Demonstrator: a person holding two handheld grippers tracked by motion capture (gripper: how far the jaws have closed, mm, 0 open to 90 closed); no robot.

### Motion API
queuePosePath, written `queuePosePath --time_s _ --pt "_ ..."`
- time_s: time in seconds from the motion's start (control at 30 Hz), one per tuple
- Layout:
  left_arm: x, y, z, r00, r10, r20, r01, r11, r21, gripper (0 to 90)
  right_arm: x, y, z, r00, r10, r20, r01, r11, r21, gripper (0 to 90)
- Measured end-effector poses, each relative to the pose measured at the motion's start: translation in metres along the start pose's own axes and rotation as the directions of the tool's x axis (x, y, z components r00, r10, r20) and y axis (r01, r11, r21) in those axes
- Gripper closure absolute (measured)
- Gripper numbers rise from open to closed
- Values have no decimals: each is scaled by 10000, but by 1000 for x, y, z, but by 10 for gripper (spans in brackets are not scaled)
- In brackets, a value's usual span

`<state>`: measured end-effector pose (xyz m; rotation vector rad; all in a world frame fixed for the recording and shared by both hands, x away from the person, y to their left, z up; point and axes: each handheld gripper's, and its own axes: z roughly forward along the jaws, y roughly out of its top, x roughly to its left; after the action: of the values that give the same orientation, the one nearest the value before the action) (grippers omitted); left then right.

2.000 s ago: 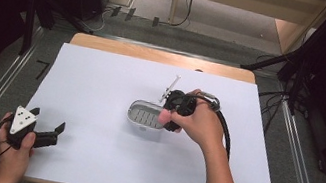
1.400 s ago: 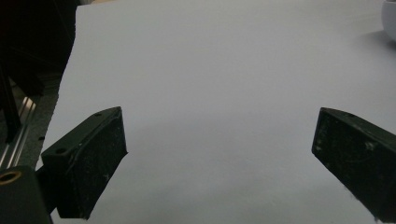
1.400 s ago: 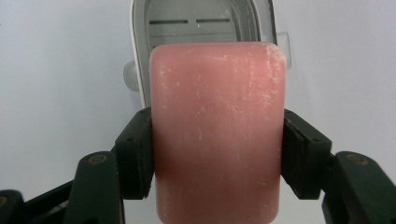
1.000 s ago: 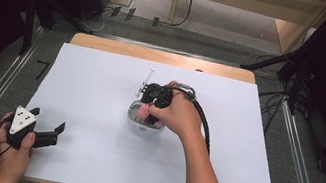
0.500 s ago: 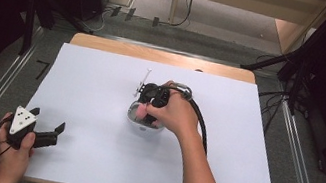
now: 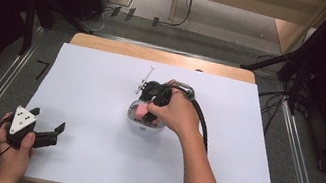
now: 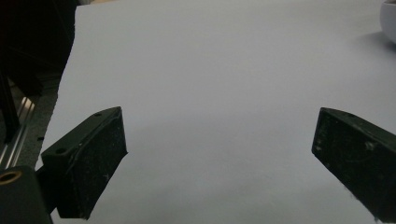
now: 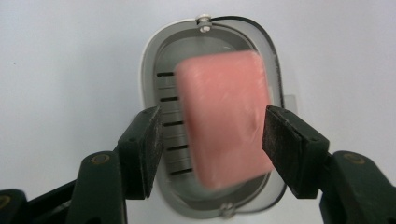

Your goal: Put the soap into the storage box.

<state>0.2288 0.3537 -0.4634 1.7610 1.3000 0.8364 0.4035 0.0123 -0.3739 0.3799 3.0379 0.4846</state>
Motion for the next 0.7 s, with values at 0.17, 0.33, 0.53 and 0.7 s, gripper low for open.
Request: queuePosePath --time_s 0.17,0.33,0.53,0.7 --pt "0 0 0 10000 5 -14 -5 10000 7 36 -1 -9 -6 9999 84 137 -83 9999 -84 378" --pt "0 0 0 10000 7 -23 -7 10000 11 36 0 -22 -10 9988 366 334 -357 9990 -258 315" --pt "-1 0 0 10000 13 -55 -13 10000 6 36 -1 -39 -13 9956 821 456 -795 9953 -552 221" --pt "-1 0 0 10000 25 -54 -25 10000 11 36 -1 -52 -14 9902 1017 958 -950 9928 -728 127"
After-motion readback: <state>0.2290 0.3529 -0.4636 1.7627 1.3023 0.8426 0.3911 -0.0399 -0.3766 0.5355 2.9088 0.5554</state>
